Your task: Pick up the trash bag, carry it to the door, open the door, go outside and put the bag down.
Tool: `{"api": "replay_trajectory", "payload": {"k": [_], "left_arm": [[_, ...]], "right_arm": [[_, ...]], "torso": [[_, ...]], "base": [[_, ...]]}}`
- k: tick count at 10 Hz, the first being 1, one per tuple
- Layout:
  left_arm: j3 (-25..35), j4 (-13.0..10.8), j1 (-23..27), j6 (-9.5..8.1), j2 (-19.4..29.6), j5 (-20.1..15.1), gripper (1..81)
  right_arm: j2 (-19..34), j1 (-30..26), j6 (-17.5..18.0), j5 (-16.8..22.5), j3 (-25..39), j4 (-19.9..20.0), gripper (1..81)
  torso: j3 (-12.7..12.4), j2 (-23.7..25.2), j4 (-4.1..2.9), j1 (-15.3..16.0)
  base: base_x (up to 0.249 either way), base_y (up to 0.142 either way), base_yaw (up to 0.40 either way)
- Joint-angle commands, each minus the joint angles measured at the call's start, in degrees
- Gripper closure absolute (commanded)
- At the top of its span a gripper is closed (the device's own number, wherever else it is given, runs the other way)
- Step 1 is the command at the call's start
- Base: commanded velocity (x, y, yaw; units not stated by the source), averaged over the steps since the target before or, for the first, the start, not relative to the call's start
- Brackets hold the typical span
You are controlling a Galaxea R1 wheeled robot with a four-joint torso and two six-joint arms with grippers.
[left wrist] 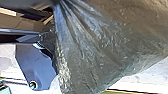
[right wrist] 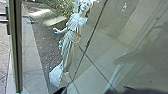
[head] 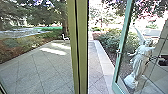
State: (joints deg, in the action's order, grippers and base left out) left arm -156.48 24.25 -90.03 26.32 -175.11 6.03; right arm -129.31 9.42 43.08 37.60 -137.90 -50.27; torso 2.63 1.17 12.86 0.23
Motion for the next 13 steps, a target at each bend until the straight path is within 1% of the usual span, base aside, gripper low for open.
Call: {"api": "replay_trajectory", "payload": {"k": [1,2,3,4,5,6,7,8,9,10,11,12,13], "left_arm": [[0.0,0.1,2.2,0.31,-0.3,-3.5,81.1],[0.0,0.1,2.2,0.4,-0.3,-3.5,81.1],[0.0,0.1,2.2,0.49,-0.3,-3.5,81.1],[0.0,0.1,2.2,0.49,-0.2,-3.5,81.1],[0.0,0.1,2.2,0.49,-0.2,-3.4,81.1],[0.0,0.0,2.2,0.49,-0.2,-3.3,81.1],[0.1,-0.1,2.2,0.58,-0.2,-3.3,81.1],[0.2,-0.3,2.2,0.58,-0.2,-3.2,81.1],[0.2,-0.3,2.2,0.58,-0.2,-3.1,81.1],[0.2,-0.4,2.2,0.66,-0.2,-3.1,81.1],[0.2,-0.4,2.2,0.66,-0.2,-3.1,81.1],[0.2,-0.4,2.2,0.66,-0.2,-3.1,81.1],[0.1,-0.4,2.2,0.66,-0.2,-3.2,81.1]], "right_arm": [[-1.3,-8.8,-8.9,8.4,0.3,19.2,1.0],[-1.2,-8.4,-10.5,10.0,0.4,24.4,1.0],[0.0,-7.4,-14.6,12.6,1.7,34.4,1.0],[0.8,-5.9,-16.9,13.5,2.8,39.7,1.0],[2.1,-3.9,-17.9,13.7,4.6,43.8,1.0],[4.1,-2.1,-18.1,15.0,8.5,45.9,1.0],[6.4,0.7,-19.1,14.8,12.6,47.0,1.0],[9.6,3.4,-19.5,14.2,17.7,49.7,1.0],[11.3,6.2,-19.5,14.1,20.6,51.8,1.0],[11.9,8.7,-19.5,14.2,22.1,52.8,1.0],[12.8,12.9,-20.1,13.8,24.5,53.6,1.0],[13.2,17.1,-21.2,12.9,26.2,54.9,1.0],[13.7,21.2,-22.9,9.9,28.1,56.8,1.0]], "torso": [[0.0,0.0,0.0,0.0],[0.0,0.0,0.0,0.0],[0.0,0.0,0.0,0.0],[0.0,0.0,0.0,0.0],[0.0,0.0,0.0,0.0],[0.0,0.0,0.0,0.0],[0.0,0.0,0.0,0.0],[0.0,0.0,0.0,0.0],[0.0,0.0,0.0,0.0],[0.0,0.0,0.0,0.0],[0.0,0.0,0.0,0.0],[0.0,0.0,0.0,0.0],[0.0,0.0,0.0,0.0]], "base": [[0.0,0.0,0.0],[0.0,0.0,0.0],[0.0,0.0,0.0],[0.0,0.0,0.0],[0.0,0.0,0.0],[0.0,0.0,0.0],[0.0,0.0,0.0],[0.0,0.0,0.0],[0.0,0.0,0.0],[0.0,0.0,0.0],[0.0,0.0,0.0],[0.0,0.0,0.0],[0.0,0.0,0.0]]}}
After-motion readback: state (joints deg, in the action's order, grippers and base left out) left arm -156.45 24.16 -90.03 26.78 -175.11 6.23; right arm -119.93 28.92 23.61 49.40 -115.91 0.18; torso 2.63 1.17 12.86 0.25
